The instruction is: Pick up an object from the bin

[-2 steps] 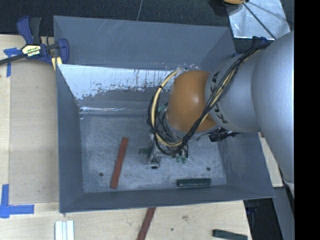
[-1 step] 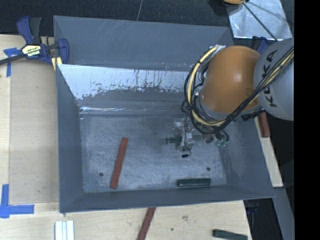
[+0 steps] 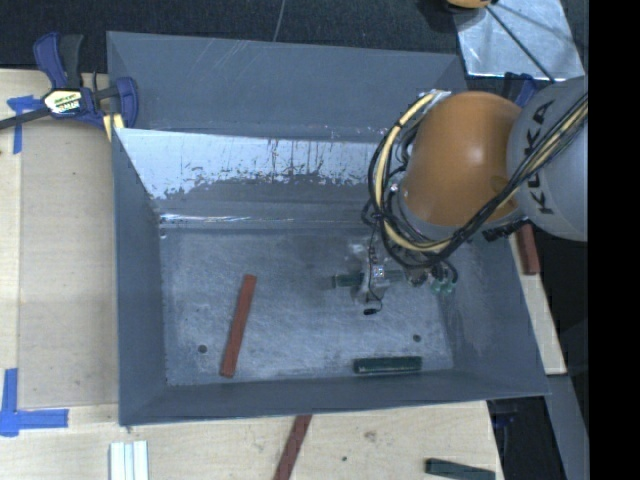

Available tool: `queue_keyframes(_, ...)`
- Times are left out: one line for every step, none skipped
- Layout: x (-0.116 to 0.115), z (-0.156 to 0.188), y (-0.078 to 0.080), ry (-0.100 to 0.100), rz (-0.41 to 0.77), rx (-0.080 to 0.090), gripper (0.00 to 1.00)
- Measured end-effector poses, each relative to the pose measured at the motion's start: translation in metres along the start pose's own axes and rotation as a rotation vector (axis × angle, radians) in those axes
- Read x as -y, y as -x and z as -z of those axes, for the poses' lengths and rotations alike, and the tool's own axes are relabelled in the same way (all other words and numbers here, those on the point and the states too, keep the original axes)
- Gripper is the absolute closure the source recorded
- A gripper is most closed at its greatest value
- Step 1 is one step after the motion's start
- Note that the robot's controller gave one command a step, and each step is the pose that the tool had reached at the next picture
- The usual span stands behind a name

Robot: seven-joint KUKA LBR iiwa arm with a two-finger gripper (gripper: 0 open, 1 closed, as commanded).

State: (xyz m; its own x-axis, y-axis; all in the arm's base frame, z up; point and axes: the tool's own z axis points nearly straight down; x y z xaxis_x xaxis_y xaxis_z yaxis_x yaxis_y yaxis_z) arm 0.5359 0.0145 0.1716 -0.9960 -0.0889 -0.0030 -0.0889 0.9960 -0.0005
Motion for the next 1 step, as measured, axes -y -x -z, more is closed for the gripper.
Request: queue_keyframes(-0.0003, 0.0633, 0.0073, 0.000, 0.002, 0.001, 1.00)
